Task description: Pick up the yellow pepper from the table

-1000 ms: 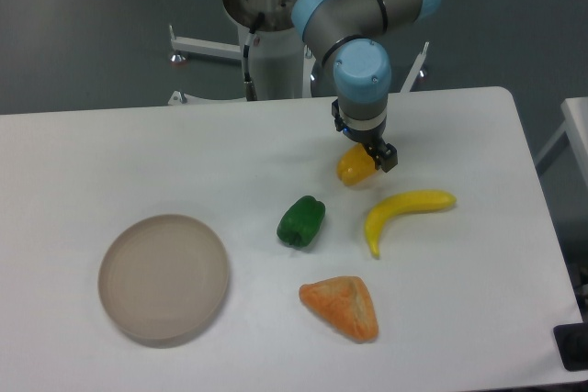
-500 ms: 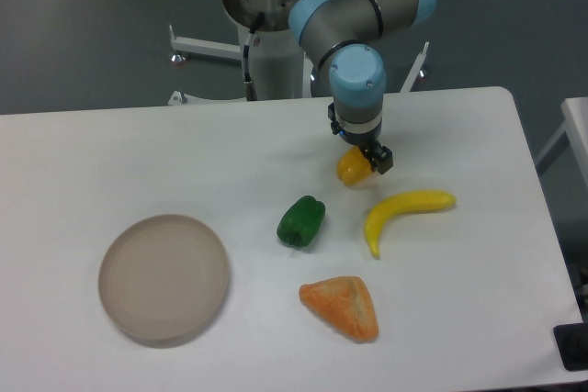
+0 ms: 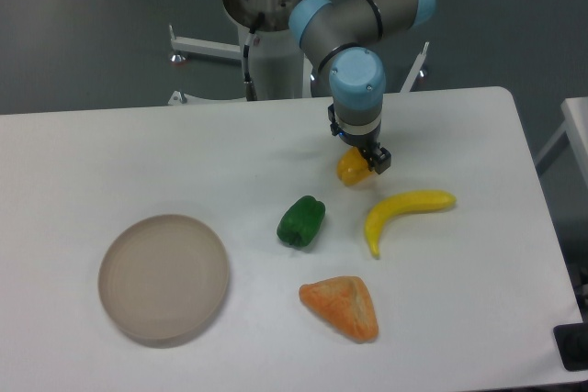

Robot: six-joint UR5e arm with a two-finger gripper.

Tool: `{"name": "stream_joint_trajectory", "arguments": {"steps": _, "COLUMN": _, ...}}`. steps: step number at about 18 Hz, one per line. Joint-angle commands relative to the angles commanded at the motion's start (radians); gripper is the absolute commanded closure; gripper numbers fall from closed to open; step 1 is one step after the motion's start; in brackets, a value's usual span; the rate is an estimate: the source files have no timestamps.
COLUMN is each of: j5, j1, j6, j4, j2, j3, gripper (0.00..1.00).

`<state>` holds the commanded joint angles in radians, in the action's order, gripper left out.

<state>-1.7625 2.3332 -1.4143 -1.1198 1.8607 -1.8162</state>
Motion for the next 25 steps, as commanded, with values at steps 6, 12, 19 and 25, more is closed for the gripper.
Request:
{"name": "stream_joint_trajectory", "arguments": {"steps": 6, "j5": 0.002, "j1": 0.006, "j6": -0.009, "j4": -0.003, "j2": 0.000, "j3": 0.032, "gripper": 0.52}}
{"name": "stream_joint_trajectory", "arguments": {"steps": 12, "j5": 0.023, "j1": 0.006, "j6": -0.009, "j4": -0.018, "j2": 0.028, "j3": 0.162, "gripper": 0.54}}
{"name": "stream_joint_trajectory", "arguments": {"steps": 19, "j5": 0.092, "j1": 0.006, "j6": -0.009, "j4": -0.020, "j2": 0.113, "j3": 0.331, "gripper": 0.54}}
{"name": "stream_joint_trajectory", "arguments": {"steps": 25, "j5": 0.112, "j1": 0.006, "j6": -0.009, "j4": -0.020, "j2": 0.153, "j3": 0.387, "gripper": 0.54}}
